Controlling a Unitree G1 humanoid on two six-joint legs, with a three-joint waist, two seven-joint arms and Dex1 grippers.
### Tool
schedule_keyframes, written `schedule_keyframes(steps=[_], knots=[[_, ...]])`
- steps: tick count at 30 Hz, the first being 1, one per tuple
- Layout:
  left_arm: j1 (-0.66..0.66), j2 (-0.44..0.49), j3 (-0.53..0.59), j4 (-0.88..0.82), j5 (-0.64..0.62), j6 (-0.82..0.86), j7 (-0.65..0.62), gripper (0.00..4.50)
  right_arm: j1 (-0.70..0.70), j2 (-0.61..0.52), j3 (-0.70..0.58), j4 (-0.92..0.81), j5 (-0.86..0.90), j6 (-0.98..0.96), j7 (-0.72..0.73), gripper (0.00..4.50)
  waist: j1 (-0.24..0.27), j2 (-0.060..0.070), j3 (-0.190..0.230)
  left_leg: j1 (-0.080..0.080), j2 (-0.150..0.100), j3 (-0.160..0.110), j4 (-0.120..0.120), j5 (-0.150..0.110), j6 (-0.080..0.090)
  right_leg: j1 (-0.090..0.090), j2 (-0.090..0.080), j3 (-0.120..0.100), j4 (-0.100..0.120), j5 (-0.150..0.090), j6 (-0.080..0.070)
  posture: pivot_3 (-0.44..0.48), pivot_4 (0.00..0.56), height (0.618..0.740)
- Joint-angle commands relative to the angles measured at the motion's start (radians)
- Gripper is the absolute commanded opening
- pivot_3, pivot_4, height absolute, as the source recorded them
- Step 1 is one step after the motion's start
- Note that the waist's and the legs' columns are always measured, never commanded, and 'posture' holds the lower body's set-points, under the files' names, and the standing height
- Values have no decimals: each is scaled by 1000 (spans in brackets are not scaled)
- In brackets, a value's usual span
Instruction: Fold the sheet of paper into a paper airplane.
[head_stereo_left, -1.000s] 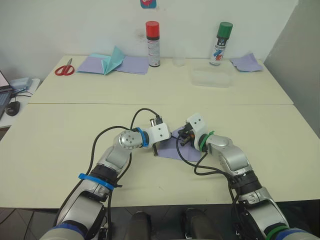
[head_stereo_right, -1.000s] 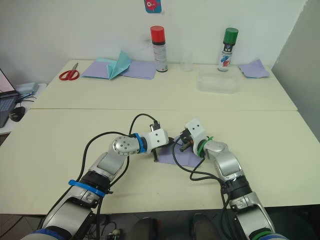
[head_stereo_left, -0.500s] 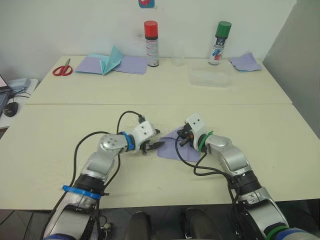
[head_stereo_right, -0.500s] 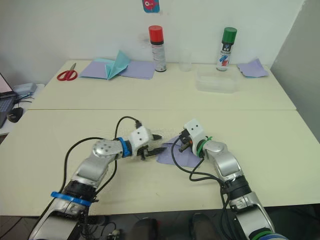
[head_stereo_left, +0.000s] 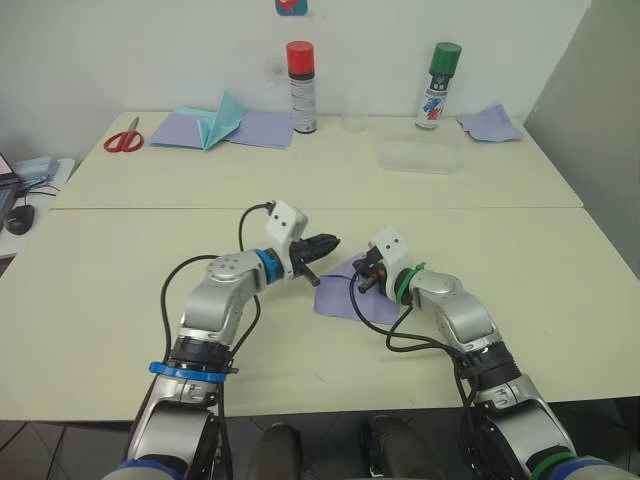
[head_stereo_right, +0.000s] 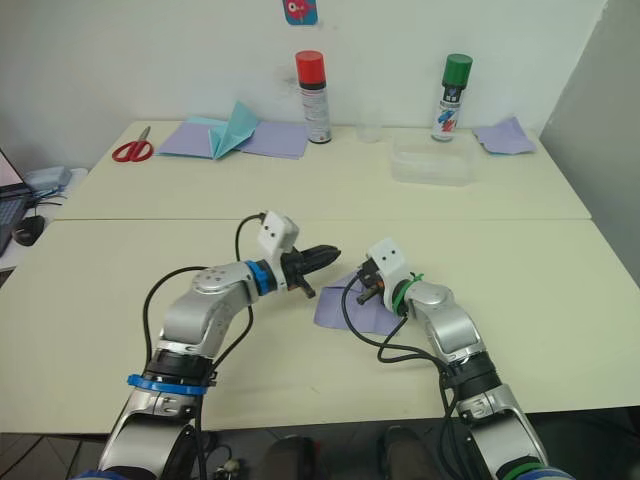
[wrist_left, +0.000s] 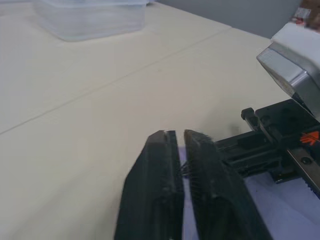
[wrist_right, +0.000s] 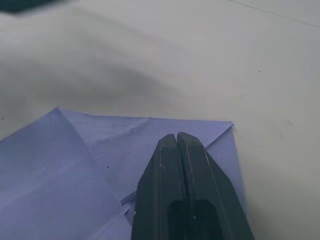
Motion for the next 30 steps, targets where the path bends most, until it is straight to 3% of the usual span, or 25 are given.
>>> schedule_keyframes(steps=[1, 13, 18, 25, 30], knots=[[-29, -12, -33, 51, 44, -54, 14, 20, 9, 4, 19, 20, -10, 12, 6, 0, 0, 0, 0, 0, 0, 0, 0, 0, 0, 0, 0, 0, 0, 0, 0, 0, 150, 740], [-48, 13, -132, 163, 171, -14, 16, 20, 15, 5, 14, 8, -14, 17, -2, 0, -1, 0, 0, 0, 0, 0, 0, 0, 0, 0, 1, 0, 0, 0, 0, 0, 150, 740], [2, 73, -124, 105, 180, 36, 17, 20, 20, 4, 11, 4, -15, 18, -4, 0, -9, 0, 0, 0, 1, 0, 0, 0, 0, 0, 1, 1, 0, 0, 0, 0, 150, 740], [104, 168, -112, -101, 147, 131, -20, 20, 14, 7, 6, 14, -16, 15, -4, 0, -12, 0, -1, 2, 2, 0, -1, 0, 0, 0, 0, 1, 1, -1, -1, 0, 150, 740], [71, 181, -52, -133, 113, 72, -16, 20, 8, 8, 4, 24, -15, 10, 0, 0, -12, 0, 0, 2, 1, 0, -1, 0, 0, 0, -2, 0, 1, -1, -1, 0, 150, 740]])
